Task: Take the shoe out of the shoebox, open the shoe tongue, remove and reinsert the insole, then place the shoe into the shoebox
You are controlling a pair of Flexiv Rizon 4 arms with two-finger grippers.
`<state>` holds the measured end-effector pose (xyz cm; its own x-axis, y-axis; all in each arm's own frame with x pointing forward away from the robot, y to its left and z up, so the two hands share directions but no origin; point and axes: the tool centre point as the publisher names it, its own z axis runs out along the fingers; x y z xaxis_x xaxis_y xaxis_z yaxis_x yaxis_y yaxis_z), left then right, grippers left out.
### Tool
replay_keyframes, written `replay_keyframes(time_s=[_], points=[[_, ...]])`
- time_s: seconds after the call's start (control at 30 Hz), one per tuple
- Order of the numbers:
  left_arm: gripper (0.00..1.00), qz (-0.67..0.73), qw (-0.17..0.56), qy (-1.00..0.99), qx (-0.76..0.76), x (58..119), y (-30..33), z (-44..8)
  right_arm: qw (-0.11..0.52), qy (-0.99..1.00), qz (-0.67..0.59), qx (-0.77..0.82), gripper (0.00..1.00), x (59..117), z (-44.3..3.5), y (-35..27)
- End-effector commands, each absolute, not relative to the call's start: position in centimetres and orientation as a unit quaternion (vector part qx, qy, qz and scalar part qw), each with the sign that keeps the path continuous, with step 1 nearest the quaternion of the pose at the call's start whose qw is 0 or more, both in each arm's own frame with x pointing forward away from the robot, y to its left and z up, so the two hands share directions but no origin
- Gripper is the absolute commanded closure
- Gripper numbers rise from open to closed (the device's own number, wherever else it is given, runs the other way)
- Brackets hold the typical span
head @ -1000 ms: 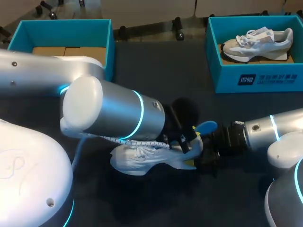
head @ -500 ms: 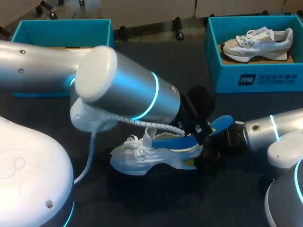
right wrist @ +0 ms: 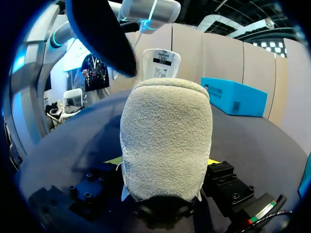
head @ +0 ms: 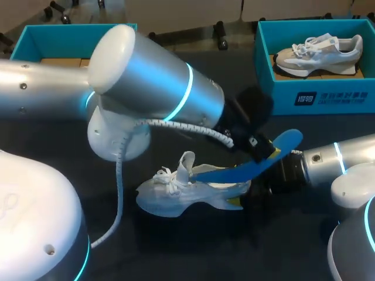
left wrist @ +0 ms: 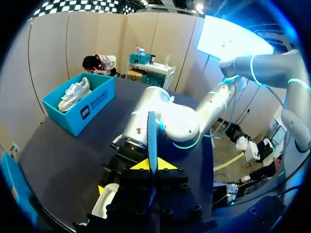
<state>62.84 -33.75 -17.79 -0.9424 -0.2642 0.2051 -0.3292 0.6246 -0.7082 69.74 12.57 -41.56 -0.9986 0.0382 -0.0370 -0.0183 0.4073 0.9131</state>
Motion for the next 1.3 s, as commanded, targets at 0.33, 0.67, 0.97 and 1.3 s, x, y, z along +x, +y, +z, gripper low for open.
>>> replay_keyframes(time_s=[0.33, 0.67, 0.97, 1.3], points=[[1.00, 0.442, 0.098, -0.880, 0.142, 63.4, -31.3, -12.9, 0.027, 0.840, 0.543, 0.007, 1.00, 69.4, -42.0, 12.8], [1.00, 0.515, 0.144, -0.838, 0.107, 63.8, -27.2, -6.0, 0.027, 0.840, 0.543, 0.007, 1.00, 69.4, -42.0, 12.8], [1.00, 0.515, 0.144, -0.838, 0.107, 63.8, -27.2, -6.0, 0.027, 0.840, 0.543, 0.007, 1.00, 69.4, -42.0, 12.8], [1.00, 0.515, 0.144, -0.838, 0.107, 63.8, -27.2, -6.0, 0.027, 0.840, 0.543, 0.007, 1.00, 69.4, -42.0, 12.8]])
